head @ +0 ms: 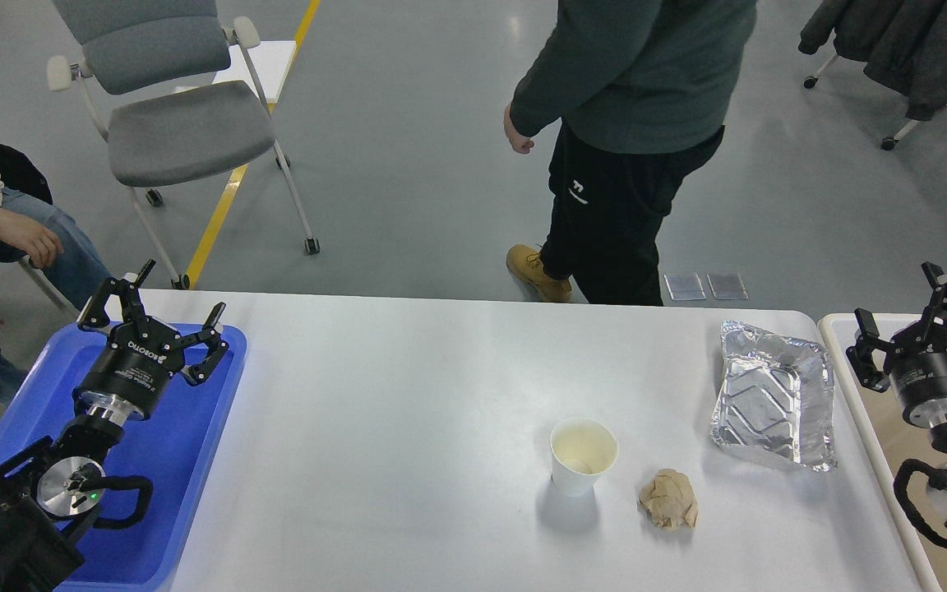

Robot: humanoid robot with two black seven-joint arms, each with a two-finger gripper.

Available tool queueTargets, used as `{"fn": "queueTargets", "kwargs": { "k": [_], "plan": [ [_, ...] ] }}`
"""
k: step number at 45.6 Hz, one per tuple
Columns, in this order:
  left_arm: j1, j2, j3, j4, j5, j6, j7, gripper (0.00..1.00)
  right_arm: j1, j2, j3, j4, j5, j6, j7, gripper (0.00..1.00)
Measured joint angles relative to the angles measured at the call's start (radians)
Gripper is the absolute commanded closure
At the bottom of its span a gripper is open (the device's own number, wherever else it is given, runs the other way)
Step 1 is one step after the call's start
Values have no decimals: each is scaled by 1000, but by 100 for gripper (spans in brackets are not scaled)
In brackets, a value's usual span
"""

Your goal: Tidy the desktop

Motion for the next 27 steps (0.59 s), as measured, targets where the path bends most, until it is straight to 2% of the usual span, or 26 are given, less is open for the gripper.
{"fn": "queueTargets", "kwargs": {
  "k": [27],
  "plan": [
    [0, 0, -3, 0, 0, 0, -2, 1, 7, -5, -2, 2, 0, 0, 1, 0]
  ]
}}
